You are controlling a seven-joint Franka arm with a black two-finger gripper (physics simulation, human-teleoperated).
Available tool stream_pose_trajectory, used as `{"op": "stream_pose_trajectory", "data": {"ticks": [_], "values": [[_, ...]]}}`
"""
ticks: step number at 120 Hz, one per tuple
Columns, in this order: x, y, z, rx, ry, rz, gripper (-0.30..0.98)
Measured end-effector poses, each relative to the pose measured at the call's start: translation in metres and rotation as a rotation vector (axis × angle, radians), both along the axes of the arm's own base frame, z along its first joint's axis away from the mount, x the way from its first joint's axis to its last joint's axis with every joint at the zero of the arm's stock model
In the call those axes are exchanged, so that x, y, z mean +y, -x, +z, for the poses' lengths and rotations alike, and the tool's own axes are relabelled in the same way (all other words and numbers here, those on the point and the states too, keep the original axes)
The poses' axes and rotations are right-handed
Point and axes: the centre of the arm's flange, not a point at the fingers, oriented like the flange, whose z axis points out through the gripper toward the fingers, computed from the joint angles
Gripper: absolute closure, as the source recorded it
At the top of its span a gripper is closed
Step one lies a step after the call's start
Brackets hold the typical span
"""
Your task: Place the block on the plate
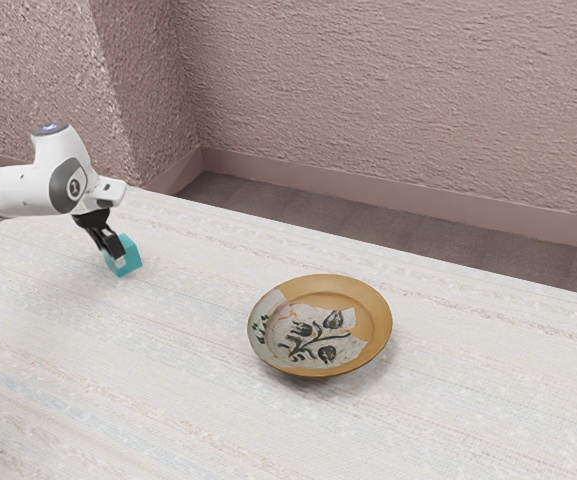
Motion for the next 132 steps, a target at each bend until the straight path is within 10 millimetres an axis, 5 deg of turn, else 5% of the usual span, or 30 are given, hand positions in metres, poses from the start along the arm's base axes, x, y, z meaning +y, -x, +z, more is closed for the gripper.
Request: {"op": "stream_pose_trajectory", "data": {"ticks": [35,64,80,89,108,132], "values": [[-0.003,-0.004,-0.001,-0.009,0.001,0.031,0.25],[-0.002,-0.006,0.005,-0.03,-0.006,0.059,0.31],[-0.013,-0.009,0.025,-0.049,-0.014,0.061,0.32],[-0.038,-0.016,0.039,-0.059,-0.015,0.037,0.33],[-0.129,-0.029,0.064,-0.056,-0.015,-0.053,0.33],[-0.25,-0.009,0.104,-0.054,-0.002,-0.16,0.33]]}}
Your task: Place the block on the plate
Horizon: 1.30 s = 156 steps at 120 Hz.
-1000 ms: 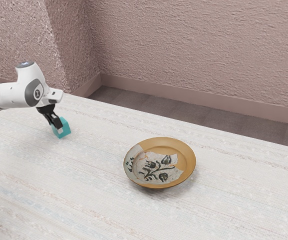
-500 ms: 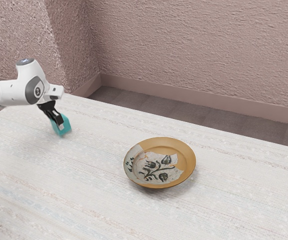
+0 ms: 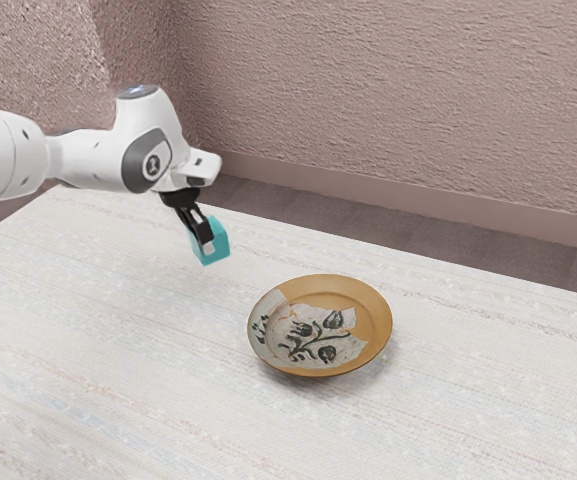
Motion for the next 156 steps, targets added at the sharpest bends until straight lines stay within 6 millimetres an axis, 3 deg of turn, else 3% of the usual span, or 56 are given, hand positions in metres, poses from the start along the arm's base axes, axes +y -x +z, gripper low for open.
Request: {"op": "stream_pose_trajectory", "data": {"ticks": [27,59,67,85,105,116,139,156], "values": [[-0.107,0.008,0.016,-0.01,0.049,-0.107,0.32],[-0.203,0.031,0.001,0.034,0.082,-0.216,0.31],[-0.218,0.035,-0.003,0.043,0.085,-0.233,0.31],[-0.225,0.035,-0.029,0.083,0.091,-0.232,0.26],[-0.226,0.035,-0.03,0.087,0.095,-0.228,0.12],[-0.224,0.037,0.001,0.045,0.087,-0.222,0.08],[-0.2,0.056,0.089,0.013,0.062,-0.146,0.03],[-0.177,0.07,0.132,0.027,0.05,-0.074,0.02]]}}
